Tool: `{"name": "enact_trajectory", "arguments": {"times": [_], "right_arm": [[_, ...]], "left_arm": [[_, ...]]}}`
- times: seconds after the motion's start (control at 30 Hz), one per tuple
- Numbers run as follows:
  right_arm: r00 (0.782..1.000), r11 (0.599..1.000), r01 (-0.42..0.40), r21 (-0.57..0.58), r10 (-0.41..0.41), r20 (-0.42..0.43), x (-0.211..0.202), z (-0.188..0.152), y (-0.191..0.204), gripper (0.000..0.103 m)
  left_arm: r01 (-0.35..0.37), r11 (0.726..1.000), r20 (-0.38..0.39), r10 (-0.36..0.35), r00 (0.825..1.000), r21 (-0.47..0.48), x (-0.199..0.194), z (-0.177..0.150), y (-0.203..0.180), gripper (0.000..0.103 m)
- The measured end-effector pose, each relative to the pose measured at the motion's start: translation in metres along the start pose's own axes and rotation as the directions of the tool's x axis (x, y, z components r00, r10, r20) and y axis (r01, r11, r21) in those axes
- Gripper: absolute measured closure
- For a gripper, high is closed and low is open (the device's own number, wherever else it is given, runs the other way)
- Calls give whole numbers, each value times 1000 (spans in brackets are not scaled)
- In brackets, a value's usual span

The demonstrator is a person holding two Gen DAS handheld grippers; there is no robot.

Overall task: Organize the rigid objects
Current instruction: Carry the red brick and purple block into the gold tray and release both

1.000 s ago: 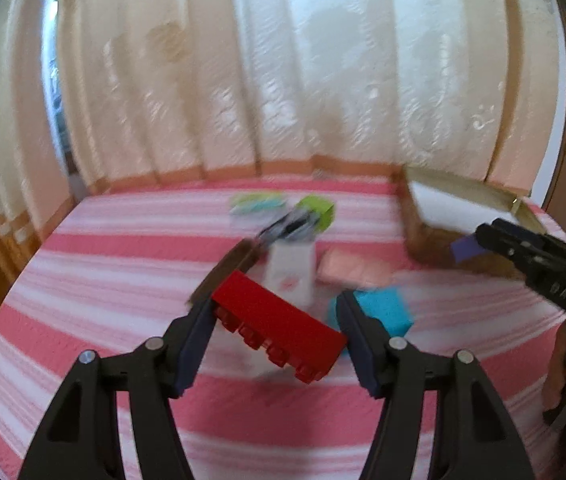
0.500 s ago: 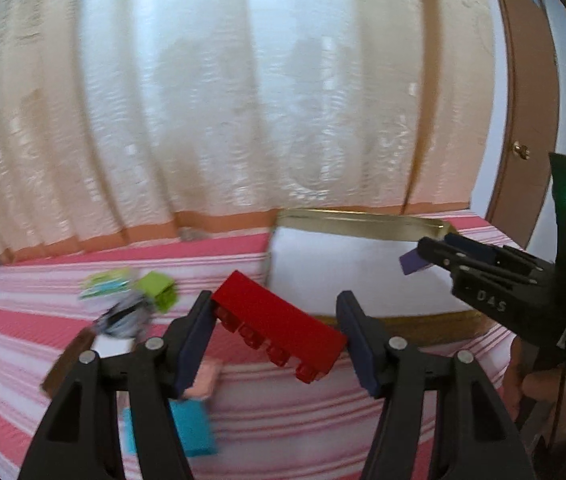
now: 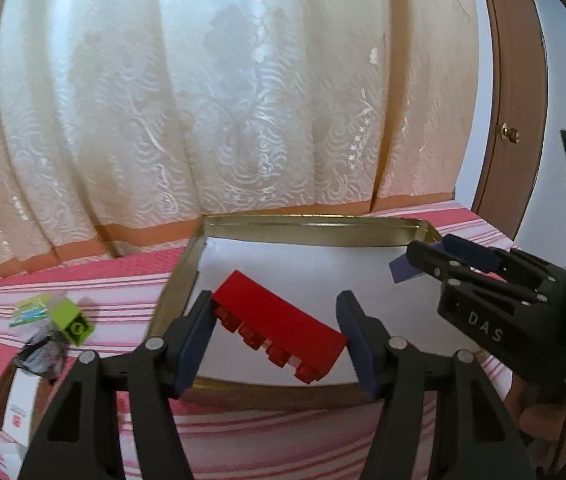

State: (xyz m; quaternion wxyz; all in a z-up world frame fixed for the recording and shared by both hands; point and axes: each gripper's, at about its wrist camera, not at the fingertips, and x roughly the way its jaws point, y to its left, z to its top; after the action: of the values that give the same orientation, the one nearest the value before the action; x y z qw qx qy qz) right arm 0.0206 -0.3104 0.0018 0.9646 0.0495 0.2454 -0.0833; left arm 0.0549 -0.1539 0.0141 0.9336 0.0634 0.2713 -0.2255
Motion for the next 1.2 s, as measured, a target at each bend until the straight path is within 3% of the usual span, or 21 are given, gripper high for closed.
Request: {"name": "enact_trajectory", "arguments": {"times": [0.57, 1.0, 1.03, 1.1, 1.13, 1.17, 1.2], "right_arm": [[998, 999, 39, 29, -37, -53, 15, -10, -7, 60], [994, 998, 23, 52, -17, -108, 25, -15, -9, 60], [994, 998, 19, 56, -13, -113, 26, -14, -9, 58], [994, 997, 29, 66, -22, -110, 25, -13, -10, 40], [994, 997, 37, 74, -29, -101, 23, -11, -11, 24], [996, 995, 40, 89, -33, -83, 19, -9, -13, 16], [998, 993, 36, 110, -30, -56, 14, -7, -15, 15]], "left_arm": [[-13, 1000, -72, 14, 997, 12, 36, -5, -16, 41], [-39, 999, -134, 38, 990, -2, 51, -9, -12, 41], [-44, 999, -134, 43, 990, -3, 51, -8, -12, 40], [-55, 998, -126, 54, 990, -3, 49, -9, -11, 28], [-60, 998, -119, 59, 991, -3, 47, -9, -12, 12], [-68, 998, -101, 67, 993, -5, 44, -9, -12, 0], [-75, 997, -85, 74, 994, -7, 40, -9, -12, 0]]}}
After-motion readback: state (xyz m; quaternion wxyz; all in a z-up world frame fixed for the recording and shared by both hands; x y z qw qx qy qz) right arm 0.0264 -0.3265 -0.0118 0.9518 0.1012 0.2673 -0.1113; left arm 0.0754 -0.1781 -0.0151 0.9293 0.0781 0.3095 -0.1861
